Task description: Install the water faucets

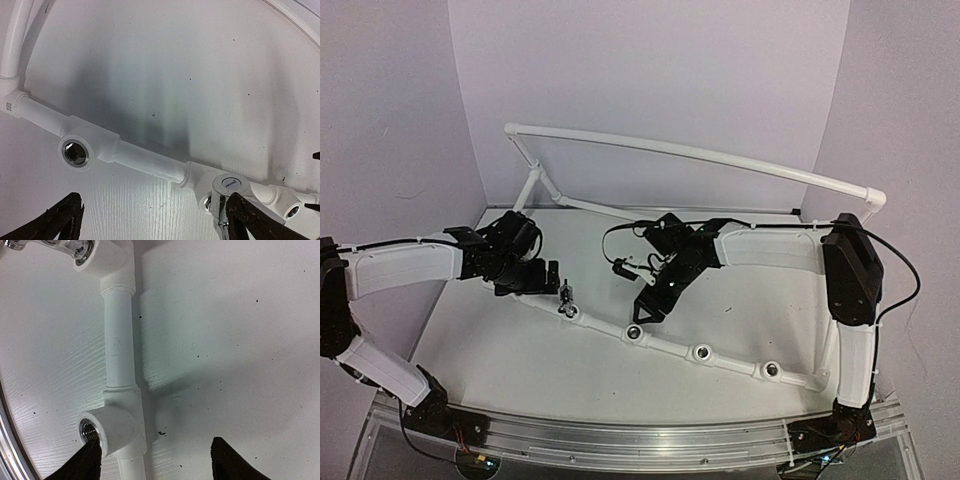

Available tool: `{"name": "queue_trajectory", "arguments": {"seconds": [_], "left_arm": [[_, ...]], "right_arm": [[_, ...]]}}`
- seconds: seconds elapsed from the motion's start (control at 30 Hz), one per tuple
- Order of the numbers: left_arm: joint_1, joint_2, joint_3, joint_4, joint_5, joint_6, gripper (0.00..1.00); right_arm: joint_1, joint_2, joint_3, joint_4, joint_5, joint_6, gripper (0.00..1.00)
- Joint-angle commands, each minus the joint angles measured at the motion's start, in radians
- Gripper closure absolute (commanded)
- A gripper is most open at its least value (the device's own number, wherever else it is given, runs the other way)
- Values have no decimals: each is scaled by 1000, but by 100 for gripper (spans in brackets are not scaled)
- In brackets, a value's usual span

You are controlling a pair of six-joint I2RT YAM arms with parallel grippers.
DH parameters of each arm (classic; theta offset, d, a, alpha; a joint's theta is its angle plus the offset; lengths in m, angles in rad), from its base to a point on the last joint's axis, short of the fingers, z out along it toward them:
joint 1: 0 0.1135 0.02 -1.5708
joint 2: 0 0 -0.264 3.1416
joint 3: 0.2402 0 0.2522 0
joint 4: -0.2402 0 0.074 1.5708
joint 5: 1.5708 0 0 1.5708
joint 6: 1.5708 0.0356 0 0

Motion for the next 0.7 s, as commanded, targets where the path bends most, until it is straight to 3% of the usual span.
{"name": "queue_trajectory", "arguments": {"seconds": [0.0,0.37,0.67], "left_arm": [[4,10,10,51,13,-5,0],[17,84,63,3,-23,-41,0],[20,120,60,116,124,20,0]], "right_arm": [[-5,-66,5,-6,6,4,28],[-11,-81,-11,-8,12,-2,28],[-18,-84,-18,-8,7,-4,28]]}}
